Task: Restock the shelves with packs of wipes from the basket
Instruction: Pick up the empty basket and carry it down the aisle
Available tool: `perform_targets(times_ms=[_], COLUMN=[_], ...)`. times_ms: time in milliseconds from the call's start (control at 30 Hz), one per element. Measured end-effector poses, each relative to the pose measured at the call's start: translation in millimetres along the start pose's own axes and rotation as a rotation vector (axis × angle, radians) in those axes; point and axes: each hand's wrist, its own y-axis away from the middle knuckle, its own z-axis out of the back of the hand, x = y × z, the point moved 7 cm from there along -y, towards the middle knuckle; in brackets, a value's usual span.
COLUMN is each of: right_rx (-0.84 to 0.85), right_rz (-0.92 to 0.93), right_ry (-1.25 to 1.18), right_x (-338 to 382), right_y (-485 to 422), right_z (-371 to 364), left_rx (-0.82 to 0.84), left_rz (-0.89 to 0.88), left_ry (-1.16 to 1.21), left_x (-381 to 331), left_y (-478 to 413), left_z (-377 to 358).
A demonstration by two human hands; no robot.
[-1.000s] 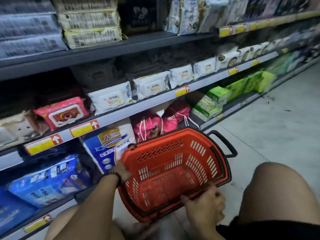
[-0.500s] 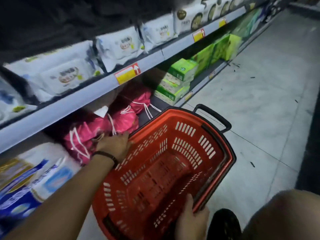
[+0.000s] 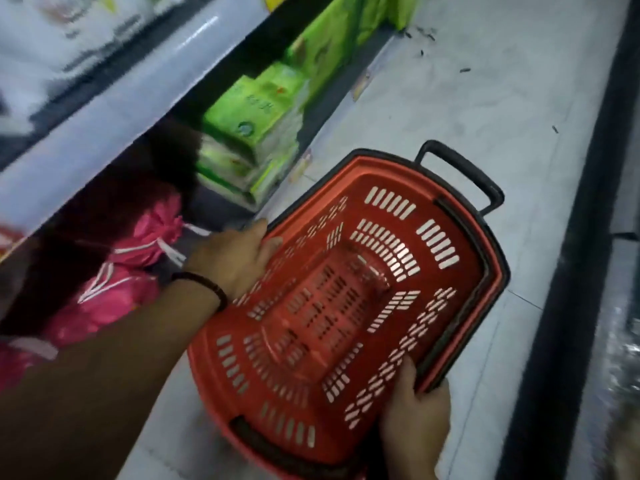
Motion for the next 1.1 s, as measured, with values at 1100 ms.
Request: perform_targets(times_ms=[1100], right_rx=[-0.102], right_rz=[0.000], right_ry=[0.466], right_x=[444], right_y=[-702], right_z=[82], left_rx=[0.028], left_rz=[0.008], left_ry=[0.219], left_x=[-454], left_y=[-645], left_z=[134])
